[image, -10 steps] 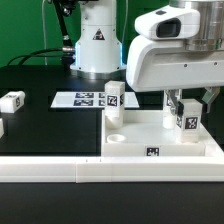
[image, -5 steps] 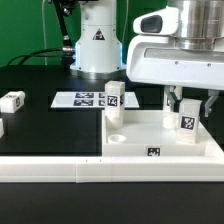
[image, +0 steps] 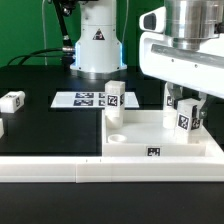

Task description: Assemble square table

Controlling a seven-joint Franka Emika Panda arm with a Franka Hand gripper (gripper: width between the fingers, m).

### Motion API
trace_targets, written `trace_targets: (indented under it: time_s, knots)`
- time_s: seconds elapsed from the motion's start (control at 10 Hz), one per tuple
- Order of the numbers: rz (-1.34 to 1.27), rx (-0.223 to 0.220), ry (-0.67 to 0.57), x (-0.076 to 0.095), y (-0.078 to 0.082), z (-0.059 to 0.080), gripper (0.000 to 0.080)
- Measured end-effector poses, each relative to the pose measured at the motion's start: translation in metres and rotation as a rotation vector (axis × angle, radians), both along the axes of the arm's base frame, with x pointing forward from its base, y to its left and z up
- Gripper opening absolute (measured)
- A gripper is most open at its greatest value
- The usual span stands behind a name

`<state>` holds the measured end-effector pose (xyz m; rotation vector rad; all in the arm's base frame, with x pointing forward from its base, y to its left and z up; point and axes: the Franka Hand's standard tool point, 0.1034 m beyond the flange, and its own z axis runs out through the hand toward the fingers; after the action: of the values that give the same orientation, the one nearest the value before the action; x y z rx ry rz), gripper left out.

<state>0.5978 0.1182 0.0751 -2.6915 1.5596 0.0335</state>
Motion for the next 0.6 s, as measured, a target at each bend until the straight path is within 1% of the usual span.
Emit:
trace_targets:
  time_s: [0.2, 0.4, 0.5, 0.6]
  knots:
    - [-0.19, 0.004, 0.009, -0.0001, -0.0008, 0.0, 0.0291]
    - [-0.345, 0.026, 0.019, 0.0004, -0.0026, 0.0001, 0.0291]
    - [-0.4, 0.026, 0.022, 0.0006, -0.0027, 0.0002, 0.0291]
    - [-0.381, 0.026, 0.02, 0.0006, -0.003, 0.0002, 0.0291]
